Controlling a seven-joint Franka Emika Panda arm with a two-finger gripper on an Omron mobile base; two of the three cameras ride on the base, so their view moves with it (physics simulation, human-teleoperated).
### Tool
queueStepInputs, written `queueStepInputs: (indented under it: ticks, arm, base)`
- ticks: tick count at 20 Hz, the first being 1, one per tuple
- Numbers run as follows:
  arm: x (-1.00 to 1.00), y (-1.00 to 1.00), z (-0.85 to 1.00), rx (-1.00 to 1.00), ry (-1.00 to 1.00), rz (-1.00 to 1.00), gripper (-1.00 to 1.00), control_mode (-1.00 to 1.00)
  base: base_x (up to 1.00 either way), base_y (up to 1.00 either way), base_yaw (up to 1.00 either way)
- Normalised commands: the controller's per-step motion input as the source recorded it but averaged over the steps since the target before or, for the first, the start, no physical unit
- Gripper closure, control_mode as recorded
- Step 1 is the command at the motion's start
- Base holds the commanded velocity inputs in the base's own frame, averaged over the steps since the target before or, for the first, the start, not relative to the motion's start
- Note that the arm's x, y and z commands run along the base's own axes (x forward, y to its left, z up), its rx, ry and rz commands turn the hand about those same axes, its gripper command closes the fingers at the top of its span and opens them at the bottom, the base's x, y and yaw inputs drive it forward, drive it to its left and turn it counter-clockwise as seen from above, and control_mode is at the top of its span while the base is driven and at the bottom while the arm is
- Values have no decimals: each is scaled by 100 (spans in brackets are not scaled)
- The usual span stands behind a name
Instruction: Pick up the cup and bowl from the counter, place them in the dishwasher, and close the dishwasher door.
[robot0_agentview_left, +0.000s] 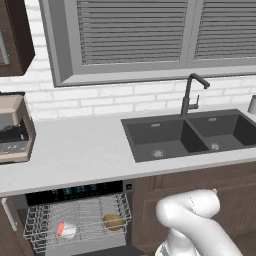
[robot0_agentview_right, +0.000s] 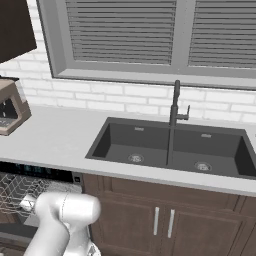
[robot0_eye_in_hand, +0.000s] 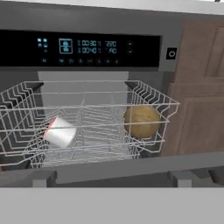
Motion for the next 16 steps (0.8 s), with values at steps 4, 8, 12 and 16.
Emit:
queueStepInputs:
  ticks: [4, 8, 12, 16]
  arm:
    - [1, 2, -99, 0, 0, -21, -100, -100]
    - [0, 14, -72, 0, -7, -11, -100, -100]
    - [17, 18, -31, 0, -13, 0, -100, -100]
    - [49, 2, -51, 0, -8, 4, -100, -100]
  base:
    - [0, 0, 0]
    - [0, 0, 0]
    - [0, 0, 0]
    - [0, 0, 0]
